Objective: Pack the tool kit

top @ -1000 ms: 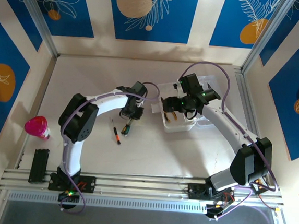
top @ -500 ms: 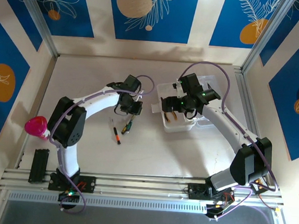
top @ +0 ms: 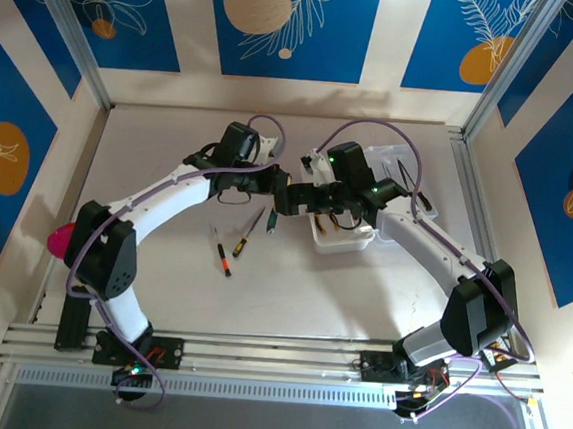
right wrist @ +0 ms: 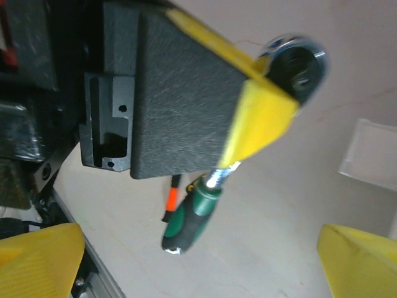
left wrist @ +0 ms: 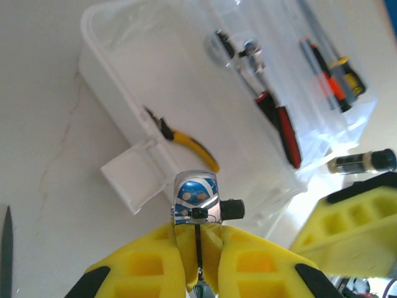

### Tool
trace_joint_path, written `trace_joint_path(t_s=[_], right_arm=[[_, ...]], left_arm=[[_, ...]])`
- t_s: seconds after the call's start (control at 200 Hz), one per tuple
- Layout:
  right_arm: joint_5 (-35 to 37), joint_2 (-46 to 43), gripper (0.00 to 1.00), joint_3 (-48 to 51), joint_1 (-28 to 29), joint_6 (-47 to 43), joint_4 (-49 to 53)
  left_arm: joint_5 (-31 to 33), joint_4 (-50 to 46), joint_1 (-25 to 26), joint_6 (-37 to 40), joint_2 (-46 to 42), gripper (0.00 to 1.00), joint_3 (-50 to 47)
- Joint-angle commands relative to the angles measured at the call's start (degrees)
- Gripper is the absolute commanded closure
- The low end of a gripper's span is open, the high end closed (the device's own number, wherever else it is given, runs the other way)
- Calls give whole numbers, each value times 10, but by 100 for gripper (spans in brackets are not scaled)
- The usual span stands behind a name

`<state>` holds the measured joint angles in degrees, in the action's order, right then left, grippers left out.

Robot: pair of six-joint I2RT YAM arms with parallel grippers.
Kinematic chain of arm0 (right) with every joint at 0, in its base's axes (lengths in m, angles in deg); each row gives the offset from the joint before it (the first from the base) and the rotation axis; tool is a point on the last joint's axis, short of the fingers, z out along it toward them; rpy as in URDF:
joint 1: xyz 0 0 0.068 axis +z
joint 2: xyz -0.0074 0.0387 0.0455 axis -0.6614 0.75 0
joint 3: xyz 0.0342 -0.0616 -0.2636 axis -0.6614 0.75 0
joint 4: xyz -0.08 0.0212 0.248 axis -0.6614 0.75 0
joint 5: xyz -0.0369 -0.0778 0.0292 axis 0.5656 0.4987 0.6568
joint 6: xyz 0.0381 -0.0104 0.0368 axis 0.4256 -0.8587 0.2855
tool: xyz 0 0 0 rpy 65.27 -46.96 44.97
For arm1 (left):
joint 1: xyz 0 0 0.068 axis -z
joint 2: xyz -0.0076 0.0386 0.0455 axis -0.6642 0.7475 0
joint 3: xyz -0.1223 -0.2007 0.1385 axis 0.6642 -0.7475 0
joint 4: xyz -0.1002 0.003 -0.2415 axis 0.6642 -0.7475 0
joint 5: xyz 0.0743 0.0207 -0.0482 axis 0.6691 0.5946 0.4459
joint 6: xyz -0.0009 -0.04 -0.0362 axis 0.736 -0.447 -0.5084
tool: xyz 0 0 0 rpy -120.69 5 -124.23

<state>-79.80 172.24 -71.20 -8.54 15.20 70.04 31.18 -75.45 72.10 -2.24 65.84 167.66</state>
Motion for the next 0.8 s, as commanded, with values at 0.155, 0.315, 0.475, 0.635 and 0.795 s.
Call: trace_joint_path(t_s=[0.155,0.315,0.475,0.635,0.795], right_arm=[[-6,20,16,10,8,33,-48],[-1,37,20,2,16,41,-57],[-2,55,25,-7,26,48,-67],[-2,69,33,-14,37,55,-77],[-3,73,54,-18,41,61,-86]], left_arm=[[-35,89,-23,-56,-55,100,-27],[-36,113,-29,-70,-68,100,-42],[-35,128,-33,-79,-77,100,-52],[-37,142,-37,-87,-80,100,-61],[-39,155,-40,-92,-83,100,-69]])
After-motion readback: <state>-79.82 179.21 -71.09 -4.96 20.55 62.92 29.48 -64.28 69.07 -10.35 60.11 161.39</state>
